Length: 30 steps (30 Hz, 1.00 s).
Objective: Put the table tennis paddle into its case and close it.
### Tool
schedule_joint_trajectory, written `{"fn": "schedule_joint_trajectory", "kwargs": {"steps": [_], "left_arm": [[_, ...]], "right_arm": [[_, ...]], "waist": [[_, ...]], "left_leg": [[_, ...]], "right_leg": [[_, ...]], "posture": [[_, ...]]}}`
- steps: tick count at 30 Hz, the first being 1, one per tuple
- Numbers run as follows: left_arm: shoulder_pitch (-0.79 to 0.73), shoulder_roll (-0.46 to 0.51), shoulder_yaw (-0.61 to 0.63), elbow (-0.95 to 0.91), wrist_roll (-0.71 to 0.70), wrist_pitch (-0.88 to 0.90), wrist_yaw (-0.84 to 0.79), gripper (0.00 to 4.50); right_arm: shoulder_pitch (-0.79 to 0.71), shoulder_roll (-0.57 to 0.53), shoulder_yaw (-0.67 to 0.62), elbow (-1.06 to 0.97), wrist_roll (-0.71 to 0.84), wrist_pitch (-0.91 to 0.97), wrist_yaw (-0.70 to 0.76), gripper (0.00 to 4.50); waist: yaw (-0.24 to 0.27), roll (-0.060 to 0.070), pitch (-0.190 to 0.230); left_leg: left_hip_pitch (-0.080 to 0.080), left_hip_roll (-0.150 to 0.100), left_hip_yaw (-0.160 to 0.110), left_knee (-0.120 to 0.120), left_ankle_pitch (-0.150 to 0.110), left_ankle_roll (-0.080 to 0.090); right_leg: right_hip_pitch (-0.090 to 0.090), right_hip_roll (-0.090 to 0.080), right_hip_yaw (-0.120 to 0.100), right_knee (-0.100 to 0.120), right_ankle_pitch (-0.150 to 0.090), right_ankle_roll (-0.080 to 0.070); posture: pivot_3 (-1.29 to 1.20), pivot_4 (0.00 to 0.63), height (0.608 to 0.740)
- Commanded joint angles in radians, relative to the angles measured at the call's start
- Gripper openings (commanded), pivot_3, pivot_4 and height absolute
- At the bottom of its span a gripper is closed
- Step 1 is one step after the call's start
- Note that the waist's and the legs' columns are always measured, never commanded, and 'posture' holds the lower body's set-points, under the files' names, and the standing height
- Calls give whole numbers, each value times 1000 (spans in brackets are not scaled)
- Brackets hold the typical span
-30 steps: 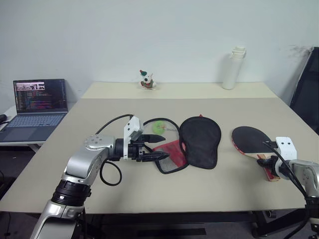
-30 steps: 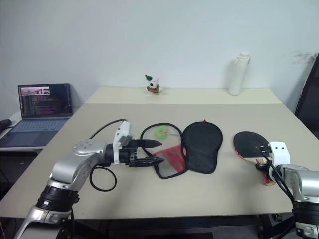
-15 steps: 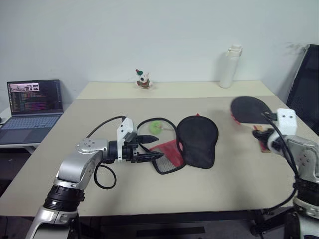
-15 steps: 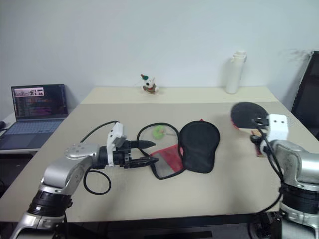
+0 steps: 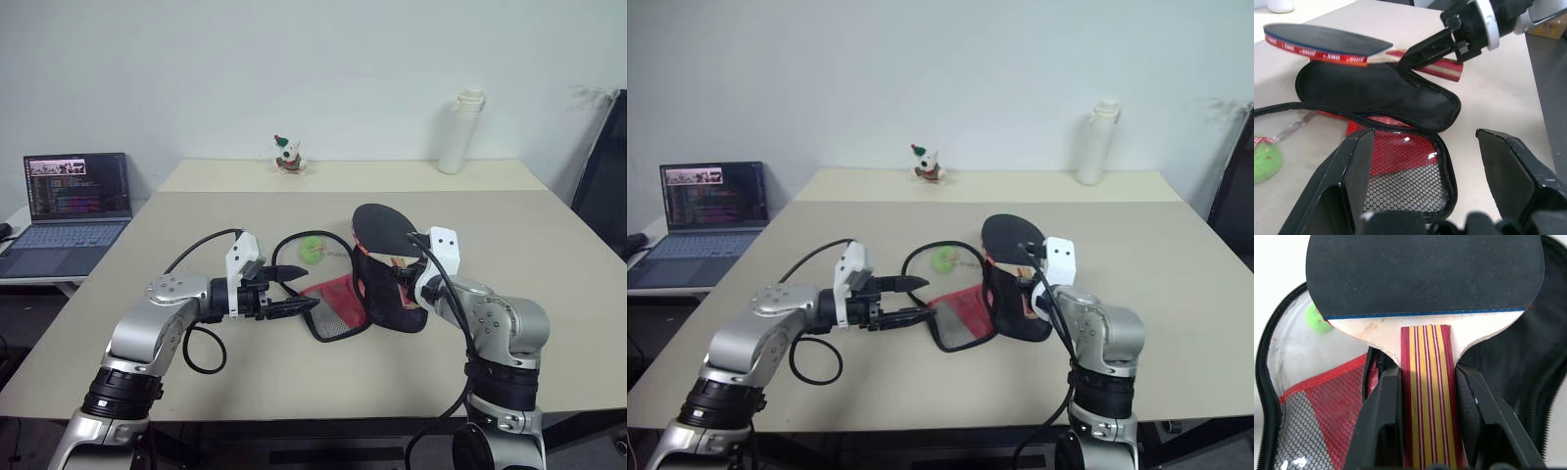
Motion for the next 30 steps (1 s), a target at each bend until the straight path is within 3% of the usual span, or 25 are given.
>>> {"fn": "schedule_joint_trajectory", "kwargs": {"steps": [1, 17, 27, 30], "left_arm": [[2, 2, 16, -54, -17, -3, 5, 3626], [13, 4, 9, -65, -16, -2, 13, 3626], [25, 10, 15, -73, -15, 1, 19, 3626], [28, 11, 16, -74, -15, 0, 22, 3626]], "right_arm": [[-5, 5, 24, 15, -5, -78, 6, 1093], [46, 47, 63, 124, -43, -200, -39, 1093], [71, 28, 103, 139, -69, -261, -44, 4291], [79, 17, 128, 129, -67, -254, -25, 4489]], "waist": [[-2, 0, 0], [-5, 0, 0], [-5, 0, 0], [-5, 0, 0]], "left_leg": [[0, 0, 0, 0, 0, 0], [0, 1, 0, -1, 0, 0], [1, 1, 0, -1, 0, 0], [1, 1, 0, -1, 0, 0]], "right_leg": [[0, 0, 0, 0, 0, 0], [0, 1, 0, 0, 0, 0], [0, 1, 0, 0, 0, 0], [0, 1, 0, 0, -1, 0]], "posture": [[0, 150, 740], [0, 150, 740], [0, 150, 740], [0, 150, 740]]}}
